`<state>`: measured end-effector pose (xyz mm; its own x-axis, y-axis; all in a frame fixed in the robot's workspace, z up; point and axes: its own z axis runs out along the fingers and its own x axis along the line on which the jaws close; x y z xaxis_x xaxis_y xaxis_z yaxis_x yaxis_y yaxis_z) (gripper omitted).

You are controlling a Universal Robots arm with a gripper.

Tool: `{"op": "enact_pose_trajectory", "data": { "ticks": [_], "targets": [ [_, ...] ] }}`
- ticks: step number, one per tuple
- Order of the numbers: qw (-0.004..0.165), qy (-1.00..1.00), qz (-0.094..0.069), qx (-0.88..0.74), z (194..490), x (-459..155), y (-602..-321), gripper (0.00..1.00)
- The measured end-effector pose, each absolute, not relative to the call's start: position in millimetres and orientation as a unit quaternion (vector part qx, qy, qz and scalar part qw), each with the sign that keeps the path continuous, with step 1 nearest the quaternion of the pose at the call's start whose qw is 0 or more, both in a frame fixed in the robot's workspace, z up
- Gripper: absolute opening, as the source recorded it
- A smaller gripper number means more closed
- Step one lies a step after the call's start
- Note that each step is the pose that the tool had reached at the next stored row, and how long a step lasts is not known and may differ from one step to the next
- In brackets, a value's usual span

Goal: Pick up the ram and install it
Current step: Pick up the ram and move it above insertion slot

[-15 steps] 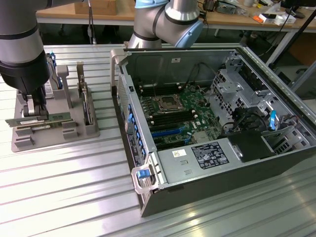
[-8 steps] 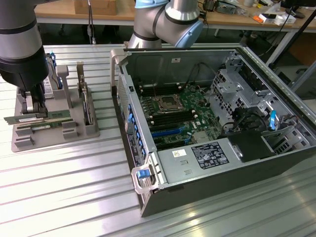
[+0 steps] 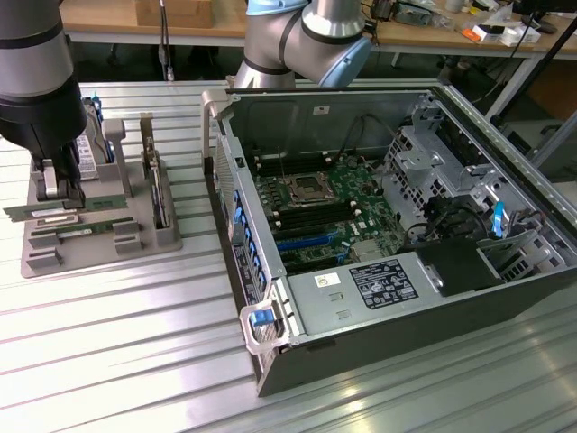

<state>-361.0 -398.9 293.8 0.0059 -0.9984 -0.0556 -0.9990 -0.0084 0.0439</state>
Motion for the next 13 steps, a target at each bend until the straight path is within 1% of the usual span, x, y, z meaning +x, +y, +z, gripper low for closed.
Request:
{"op": "enact_pose_trajectory", "data": {
  "ticks": [13],
  "targets": [
    [0.007, 0.704, 0.038, -0.709, 311, -361, -399, 0.12]
  ]
}}
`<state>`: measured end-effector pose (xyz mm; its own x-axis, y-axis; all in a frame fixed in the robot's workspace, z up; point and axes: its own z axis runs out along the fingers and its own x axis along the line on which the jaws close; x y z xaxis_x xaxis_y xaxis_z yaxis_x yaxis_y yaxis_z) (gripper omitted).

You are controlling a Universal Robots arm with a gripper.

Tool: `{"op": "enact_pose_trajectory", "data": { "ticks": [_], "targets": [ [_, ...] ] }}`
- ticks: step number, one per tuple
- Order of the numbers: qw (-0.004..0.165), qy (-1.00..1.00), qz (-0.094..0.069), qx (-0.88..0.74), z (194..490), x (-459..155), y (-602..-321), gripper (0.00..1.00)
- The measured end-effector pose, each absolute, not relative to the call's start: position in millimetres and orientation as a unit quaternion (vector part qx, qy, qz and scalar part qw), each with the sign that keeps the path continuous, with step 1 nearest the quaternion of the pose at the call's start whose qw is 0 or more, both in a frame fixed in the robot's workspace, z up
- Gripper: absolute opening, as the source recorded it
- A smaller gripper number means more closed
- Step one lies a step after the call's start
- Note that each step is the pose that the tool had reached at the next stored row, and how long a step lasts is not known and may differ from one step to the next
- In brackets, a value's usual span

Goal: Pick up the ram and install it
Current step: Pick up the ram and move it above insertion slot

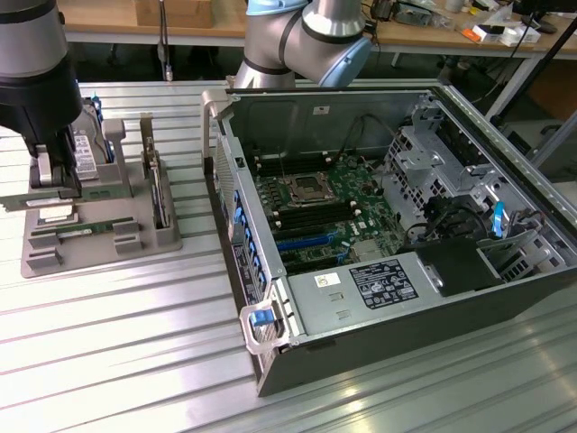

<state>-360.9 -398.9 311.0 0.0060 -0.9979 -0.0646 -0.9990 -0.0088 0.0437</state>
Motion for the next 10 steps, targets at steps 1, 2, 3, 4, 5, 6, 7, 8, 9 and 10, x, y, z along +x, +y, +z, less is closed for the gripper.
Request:
{"op": "enact_pose_trajectory", "data": {
  "ticks": [1, 2, 3, 4, 5, 6, 7, 8, 9, 10],
  "targets": [
    [0.008, 0.704, 0.039, -0.709, 313, -361, -399, 0.12],
    [0.008, 0.704, 0.039, -0.709, 314, -361, -399, 0.12],
    [0.008, 0.704, 0.04, -0.709, 317, -361, -399, 0.12],
    [0.009, 0.704, 0.04, -0.709, 318, -361, -399, 0.12],
    [0.009, 0.704, 0.04, -0.709, 319, -361, -399, 0.12],
    [0.009, 0.704, 0.04, -0.709, 320, -361, -399, 0.12],
    [0.01, 0.704, 0.041, -0.709, 321, -361, -399, 0.12],
    [0.01, 0.704, 0.041, -0.709, 322, -361, -399, 0.12],
    [0.01, 0.704, 0.041, -0.709, 323, -361, -399, 0.12],
    [0.01, 0.704, 0.041, -0.709, 323, -361, -399, 0.12]
  ]
}}
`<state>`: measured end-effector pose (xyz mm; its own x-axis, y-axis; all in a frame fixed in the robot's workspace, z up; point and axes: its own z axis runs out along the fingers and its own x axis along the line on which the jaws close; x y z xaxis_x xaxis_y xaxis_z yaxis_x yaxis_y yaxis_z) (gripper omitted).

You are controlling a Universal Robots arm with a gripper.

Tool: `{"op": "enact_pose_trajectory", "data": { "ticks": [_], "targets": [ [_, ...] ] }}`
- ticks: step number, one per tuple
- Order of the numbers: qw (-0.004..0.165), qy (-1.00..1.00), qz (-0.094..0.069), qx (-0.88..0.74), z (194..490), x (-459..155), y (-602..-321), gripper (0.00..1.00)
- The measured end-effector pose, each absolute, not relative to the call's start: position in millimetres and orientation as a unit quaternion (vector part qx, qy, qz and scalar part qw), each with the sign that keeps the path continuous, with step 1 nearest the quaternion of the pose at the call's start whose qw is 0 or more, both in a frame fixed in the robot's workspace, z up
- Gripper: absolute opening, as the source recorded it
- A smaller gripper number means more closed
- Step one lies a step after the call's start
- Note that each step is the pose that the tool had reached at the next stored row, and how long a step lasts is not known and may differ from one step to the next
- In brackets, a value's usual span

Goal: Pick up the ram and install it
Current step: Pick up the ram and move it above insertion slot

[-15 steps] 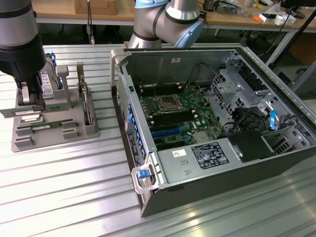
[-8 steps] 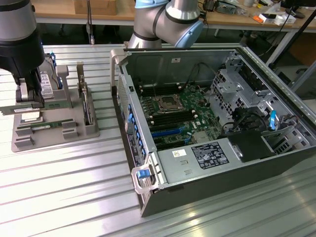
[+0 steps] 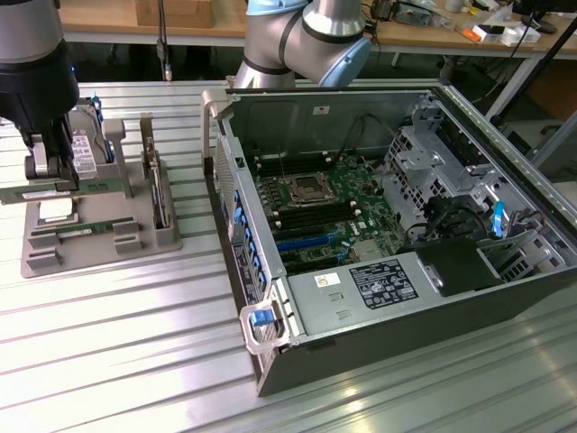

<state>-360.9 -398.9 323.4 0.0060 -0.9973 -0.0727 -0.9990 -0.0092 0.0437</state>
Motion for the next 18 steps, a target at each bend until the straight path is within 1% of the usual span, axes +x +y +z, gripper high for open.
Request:
{"op": "enact_pose_trajectory", "data": {
  "ticks": [18],
  "targets": [
    [0.014, 0.704, 0.045, -0.709, 345, -361, -399, 0.12]
  ]
}}
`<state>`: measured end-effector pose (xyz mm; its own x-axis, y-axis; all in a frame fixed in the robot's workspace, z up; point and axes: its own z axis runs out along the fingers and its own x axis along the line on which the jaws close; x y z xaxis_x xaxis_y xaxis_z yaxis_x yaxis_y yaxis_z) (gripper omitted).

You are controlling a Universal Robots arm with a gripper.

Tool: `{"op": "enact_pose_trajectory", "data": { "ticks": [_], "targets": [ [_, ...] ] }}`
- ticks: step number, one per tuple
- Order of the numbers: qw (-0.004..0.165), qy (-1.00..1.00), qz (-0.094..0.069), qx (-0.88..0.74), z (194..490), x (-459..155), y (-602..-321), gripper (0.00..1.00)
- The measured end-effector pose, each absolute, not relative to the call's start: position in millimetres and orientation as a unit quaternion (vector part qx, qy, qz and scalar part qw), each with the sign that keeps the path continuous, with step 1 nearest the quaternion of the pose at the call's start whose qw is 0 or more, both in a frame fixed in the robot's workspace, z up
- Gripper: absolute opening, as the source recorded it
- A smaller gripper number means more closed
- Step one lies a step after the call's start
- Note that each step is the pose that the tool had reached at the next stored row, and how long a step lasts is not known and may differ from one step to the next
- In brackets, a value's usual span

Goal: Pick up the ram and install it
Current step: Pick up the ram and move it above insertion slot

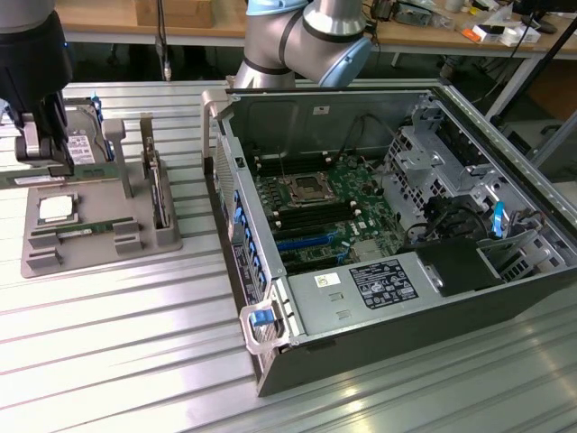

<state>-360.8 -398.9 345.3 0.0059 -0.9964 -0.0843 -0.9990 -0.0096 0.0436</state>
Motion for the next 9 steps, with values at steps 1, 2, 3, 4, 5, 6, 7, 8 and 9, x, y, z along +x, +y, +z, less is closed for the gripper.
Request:
{"op": "enact_pose_trajectory", "data": {
  "ticks": [1, 2, 3, 4, 5, 6, 7, 8, 9],
  "targets": [
    [0.015, 0.704, 0.046, -0.709, 348, -361, -399, 0.12],
    [0.015, 0.703, 0.046, -0.709, 350, -361, -399, 0.12],
    [0.016, 0.703, 0.047, -0.709, 351, -361, -399, 0.12],
    [0.016, 0.703, 0.047, -0.709, 353, -361, -399, 0.12],
    [0.016, 0.703, 0.047, -0.709, 355, -361, -399, 0.12],
    [0.016, 0.703, 0.047, -0.709, 356, -361, -399, 0.12],
    [0.016, 0.703, 0.048, -0.709, 357, -361, -399, 0.12],
    [0.017, 0.703, 0.048, -0.709, 359, -361, -399, 0.12],
    [0.017, 0.703, 0.048, -0.709, 361, -361, -399, 0.12]
  ]
}}
